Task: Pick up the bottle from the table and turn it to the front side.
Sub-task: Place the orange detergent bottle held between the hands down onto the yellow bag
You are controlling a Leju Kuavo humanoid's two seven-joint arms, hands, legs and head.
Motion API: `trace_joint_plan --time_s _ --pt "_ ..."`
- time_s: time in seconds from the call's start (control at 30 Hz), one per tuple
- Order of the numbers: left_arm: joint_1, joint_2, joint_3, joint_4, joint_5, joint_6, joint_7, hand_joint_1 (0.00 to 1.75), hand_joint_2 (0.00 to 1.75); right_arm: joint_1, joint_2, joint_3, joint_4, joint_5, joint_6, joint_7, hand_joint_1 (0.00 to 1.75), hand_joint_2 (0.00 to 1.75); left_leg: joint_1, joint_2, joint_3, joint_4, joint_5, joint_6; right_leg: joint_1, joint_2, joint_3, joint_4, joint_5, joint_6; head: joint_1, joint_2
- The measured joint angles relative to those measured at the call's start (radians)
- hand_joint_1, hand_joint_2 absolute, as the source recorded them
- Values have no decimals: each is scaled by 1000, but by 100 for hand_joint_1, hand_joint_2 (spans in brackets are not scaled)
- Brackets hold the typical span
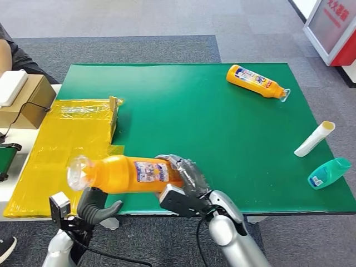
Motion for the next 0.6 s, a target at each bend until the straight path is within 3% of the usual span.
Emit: trace_joint_plan --time_s 0.27,0.6 --pt "-48 52 -217 -35 61 16 -17 0 175 -56 53 82 224 -1 -77 -21 175 175 0 0 0 0 1 -1 0 0 0 0 1 -1 0 0" --pt "-49 76 -290 -96 28 80 -57 0 175 -78 73 104 351 -17 -86 -24 175 175 0 0 0 0 1 -1 0 0 -1 0 1 -1 0 0"
